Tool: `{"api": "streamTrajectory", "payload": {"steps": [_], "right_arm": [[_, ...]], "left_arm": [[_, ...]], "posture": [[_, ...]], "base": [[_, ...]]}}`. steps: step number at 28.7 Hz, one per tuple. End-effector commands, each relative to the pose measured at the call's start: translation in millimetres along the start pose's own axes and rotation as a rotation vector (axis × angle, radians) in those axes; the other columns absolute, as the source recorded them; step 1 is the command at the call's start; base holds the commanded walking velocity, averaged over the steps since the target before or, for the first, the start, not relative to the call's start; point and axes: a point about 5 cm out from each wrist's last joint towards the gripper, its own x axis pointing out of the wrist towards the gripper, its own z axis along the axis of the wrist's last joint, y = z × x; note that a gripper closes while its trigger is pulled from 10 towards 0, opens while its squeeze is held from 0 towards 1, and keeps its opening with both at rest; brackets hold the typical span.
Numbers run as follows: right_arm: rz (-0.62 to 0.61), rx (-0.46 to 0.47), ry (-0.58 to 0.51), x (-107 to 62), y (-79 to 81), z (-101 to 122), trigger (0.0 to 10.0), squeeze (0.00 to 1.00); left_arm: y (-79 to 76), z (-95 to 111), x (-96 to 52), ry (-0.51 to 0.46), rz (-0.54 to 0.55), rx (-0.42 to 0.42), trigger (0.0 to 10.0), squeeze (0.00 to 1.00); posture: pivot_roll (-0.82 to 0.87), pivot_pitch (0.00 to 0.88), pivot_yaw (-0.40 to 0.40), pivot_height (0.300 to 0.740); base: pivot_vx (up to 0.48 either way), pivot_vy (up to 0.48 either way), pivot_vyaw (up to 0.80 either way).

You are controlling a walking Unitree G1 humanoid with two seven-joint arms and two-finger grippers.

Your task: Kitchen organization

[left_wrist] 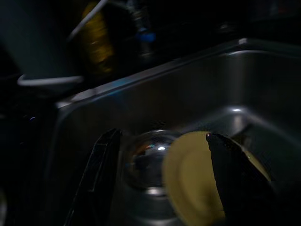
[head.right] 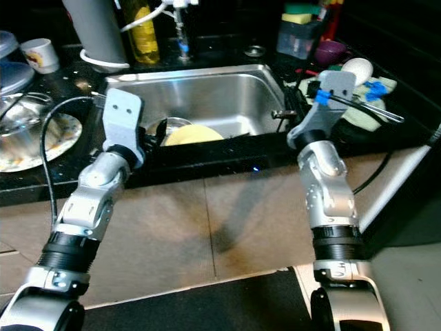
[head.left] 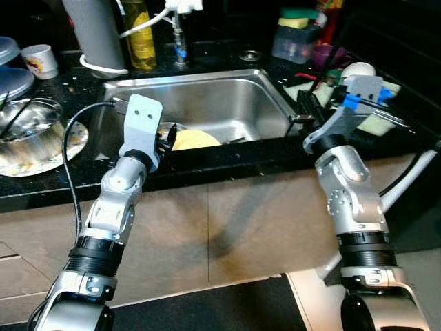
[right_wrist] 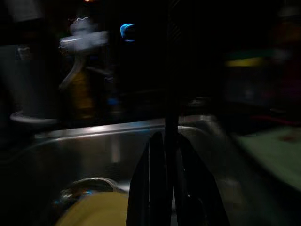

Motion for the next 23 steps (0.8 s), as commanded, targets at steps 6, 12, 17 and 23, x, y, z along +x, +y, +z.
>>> {"api": "streamTrajectory", "payload": {"steps": [6,12,17,23], "right_arm": [[-0.006,-0.009,-0.007,-2.4,-2.3,0.3,10.0,0.00],[-0.010,-0.010,-0.012,-3.4,-3.3,1.1,10.0,0.00],[-0.014,-0.012,-0.014,-4.2,-4.5,1.6,10.0,0.00],[-0.016,-0.018,-0.016,-4.2,-5.8,2.3,10.0,0.00]], "left_arm": [[-2.6,-0.9,-1.8,-0.002,-0.018,-0.003,10.0,0.00],[-4.4,0.2,-1.2,-0.007,-0.029,-0.001,10.0,0.00],[-5.5,0.6,-0.7,-0.008,-0.035,-0.001,10.0,0.00],[-5.5,1.3,-0.4,-0.011,-0.033,0.000,10.0,0.00]], "posture": [[-0.09,0.135,-0.002,0.740],[-0.09,0.128,0.002,0.740],[-0.09,0.124,0.006,0.740],[-0.09,0.123,0.004,0.740]], "base": [[0.351,0.000,0.00],[0.352,0.000,0.00],[0.354,0.000,0.00],[0.341,0.000,0.00]]}}
